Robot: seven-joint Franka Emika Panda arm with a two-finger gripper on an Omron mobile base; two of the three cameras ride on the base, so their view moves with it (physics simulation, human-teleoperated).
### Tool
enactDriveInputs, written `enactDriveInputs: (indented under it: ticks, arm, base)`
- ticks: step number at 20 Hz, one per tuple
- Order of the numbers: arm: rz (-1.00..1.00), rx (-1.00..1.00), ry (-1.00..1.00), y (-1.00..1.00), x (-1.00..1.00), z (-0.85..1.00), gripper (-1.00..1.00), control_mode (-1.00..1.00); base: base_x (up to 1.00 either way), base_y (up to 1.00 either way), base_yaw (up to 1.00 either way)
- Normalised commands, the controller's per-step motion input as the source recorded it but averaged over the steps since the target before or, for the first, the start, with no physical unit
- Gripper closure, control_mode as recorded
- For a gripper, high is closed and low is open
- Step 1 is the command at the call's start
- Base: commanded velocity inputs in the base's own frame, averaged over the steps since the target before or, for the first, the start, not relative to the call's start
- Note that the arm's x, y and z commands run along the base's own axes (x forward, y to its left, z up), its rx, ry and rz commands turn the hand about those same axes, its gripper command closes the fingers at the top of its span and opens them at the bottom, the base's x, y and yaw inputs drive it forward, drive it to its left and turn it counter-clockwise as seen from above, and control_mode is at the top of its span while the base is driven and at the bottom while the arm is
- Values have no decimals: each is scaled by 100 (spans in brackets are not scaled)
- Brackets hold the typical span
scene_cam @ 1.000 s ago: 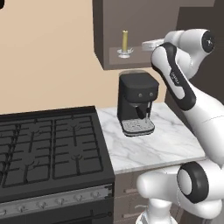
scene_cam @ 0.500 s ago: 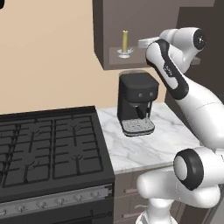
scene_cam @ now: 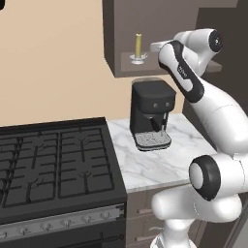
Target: Get the candle and the liquor from the cabinet and move them to the dining counter.
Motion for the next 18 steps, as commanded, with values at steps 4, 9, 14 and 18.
enactDriveInputs:
  ticks: [4,9,14,18]
  arm:
    - [0,0,4,11,31,0,-100,-100]
    - [0,0,6,19,34,0,-100,-100]
    - [0,0,5,12,28,0,-100,-100]
    - [0,0,6,3,27,0,-100,-100]
  base:
    - [0,0,0]
    - [0,0,0]
    - [0,0,0]
    - [0,0,0]
